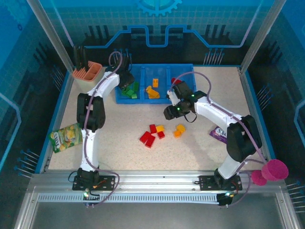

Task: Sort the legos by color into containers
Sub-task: Place the lego in the container.

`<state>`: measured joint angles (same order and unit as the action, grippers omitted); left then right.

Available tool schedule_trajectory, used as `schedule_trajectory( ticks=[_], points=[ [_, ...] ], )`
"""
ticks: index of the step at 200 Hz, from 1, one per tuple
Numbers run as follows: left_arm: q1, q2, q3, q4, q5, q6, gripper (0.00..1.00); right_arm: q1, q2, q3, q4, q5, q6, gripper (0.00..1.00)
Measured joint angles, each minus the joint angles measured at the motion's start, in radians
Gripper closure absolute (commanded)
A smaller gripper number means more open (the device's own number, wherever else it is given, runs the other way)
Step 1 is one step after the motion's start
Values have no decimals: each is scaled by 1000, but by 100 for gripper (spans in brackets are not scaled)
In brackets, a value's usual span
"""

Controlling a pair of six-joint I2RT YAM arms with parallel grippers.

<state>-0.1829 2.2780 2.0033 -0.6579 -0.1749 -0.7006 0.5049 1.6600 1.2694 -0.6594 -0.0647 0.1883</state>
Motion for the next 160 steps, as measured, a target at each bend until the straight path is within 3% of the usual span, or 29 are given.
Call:
schedule_trajectory(
  ticks=[21,52,81,160],
  points=[
    [0,27,8,-6,13,0,81,0,-51,-29,-41,40,4,43],
    [0,44,21,-8,16,1,61,-1,-86,-47,-98,86,-2,42],
    [0,46,29,-7,19,3,50,-2,-84,-58,-128,122,-16,42],
    [-2,33,24,10,35,18,41,-11,0,-84,-124,163,-40,42]
  ],
)
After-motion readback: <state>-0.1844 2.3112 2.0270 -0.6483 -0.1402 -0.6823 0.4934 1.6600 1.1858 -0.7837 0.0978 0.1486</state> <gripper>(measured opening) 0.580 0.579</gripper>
